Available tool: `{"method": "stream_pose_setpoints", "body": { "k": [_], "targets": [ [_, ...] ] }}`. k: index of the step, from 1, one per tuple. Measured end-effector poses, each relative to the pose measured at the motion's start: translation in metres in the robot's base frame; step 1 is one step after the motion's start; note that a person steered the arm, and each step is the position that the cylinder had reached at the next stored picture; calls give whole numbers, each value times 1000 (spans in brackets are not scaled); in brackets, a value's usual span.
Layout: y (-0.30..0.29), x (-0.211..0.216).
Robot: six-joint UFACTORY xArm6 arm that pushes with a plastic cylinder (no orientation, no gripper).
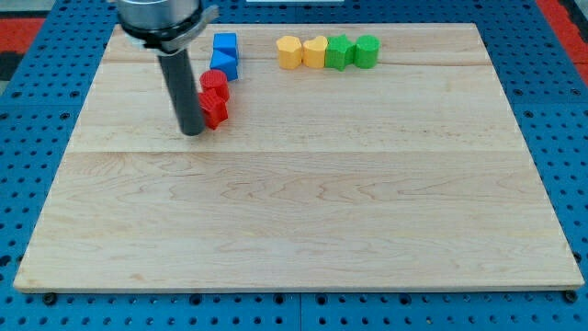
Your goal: Move the yellow hexagon slightly to the top left of the yellow heart
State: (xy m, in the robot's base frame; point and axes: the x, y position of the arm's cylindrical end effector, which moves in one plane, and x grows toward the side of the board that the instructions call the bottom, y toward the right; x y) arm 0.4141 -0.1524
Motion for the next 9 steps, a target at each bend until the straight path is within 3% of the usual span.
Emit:
{"method": "stream_pose_setpoints", "body": {
  "k": [1, 2, 3, 4, 5, 7, 9],
  "targets": [
    [-9, 30],
    [52, 47],
    [123, 32],
    [148, -23],
    [137, -84],
    [118, -126],
    [145, -141]
  ]
}}
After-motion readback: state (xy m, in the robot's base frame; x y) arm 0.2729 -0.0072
